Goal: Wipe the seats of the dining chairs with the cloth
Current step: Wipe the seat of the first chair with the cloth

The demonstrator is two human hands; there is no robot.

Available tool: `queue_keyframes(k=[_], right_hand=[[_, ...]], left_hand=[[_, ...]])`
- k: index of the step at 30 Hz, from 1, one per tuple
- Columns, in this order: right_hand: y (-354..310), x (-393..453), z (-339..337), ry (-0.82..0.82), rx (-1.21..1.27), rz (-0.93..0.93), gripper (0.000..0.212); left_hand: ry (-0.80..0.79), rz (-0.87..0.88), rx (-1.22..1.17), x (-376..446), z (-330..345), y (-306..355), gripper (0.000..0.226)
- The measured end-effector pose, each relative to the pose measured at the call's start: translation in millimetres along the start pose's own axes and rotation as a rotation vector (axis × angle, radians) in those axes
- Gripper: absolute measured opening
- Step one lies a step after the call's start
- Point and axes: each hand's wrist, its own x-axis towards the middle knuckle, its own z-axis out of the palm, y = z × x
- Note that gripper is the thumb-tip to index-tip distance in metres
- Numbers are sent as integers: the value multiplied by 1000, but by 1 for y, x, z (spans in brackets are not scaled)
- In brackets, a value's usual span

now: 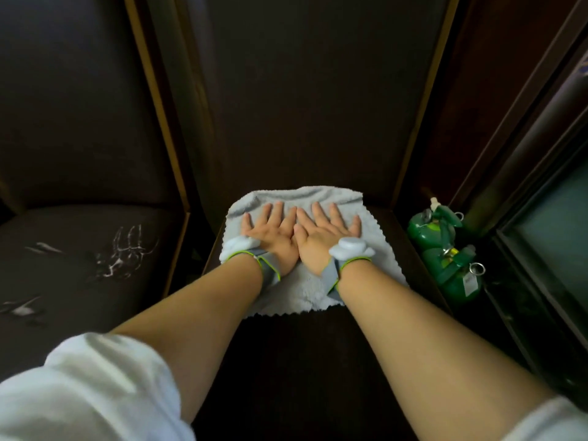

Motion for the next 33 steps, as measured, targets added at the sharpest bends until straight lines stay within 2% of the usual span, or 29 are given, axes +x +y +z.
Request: queue_keyframes(k=[5, 8, 11, 15, 18, 20, 23, 26, 28, 30, 33], right_hand=[[-2, -10, -11, -13, -19, 3, 52], [-4, -13, -10, -74, -12, -3, 52], [-5, -44, -3, -75, -8, -47, 53], [-6, -97, 7, -40, 30, -96, 57], [-11, -150, 21, 50, 35, -148, 72], [-15, -186, 33, 148, -3, -179, 67], [-16, -212, 46, 163, -13, -186, 62], [-19, -198, 35, 136, -12, -188, 59], [-19, -176, 27, 35, 40, -201, 58], [-20, -151, 22, -39, 45, -175, 55], [-25, -114, 15, -46, 39, -143, 54]], left_hand=[[-43, 6, -46, -7, -13, 1, 56], [-88, -8, -37, -11, -10, 1, 57], [-119, -18, -84, -41, -2, 0, 58], [-65, -1, -115, -99, 0, 5, 57], [-36, 35, -127, -156, 1, 9, 57], [25, 81, -120, -192, 8, 9, 60], [88, 90, -143, -224, 17, 7, 62], [59, 69, -147, -212, 19, 5, 67], [72, 53, -142, -193, 15, 1, 68], [51, 21, -149, -170, 13, -6, 63], [-4, -34, -148, -132, 8, -13, 58]])
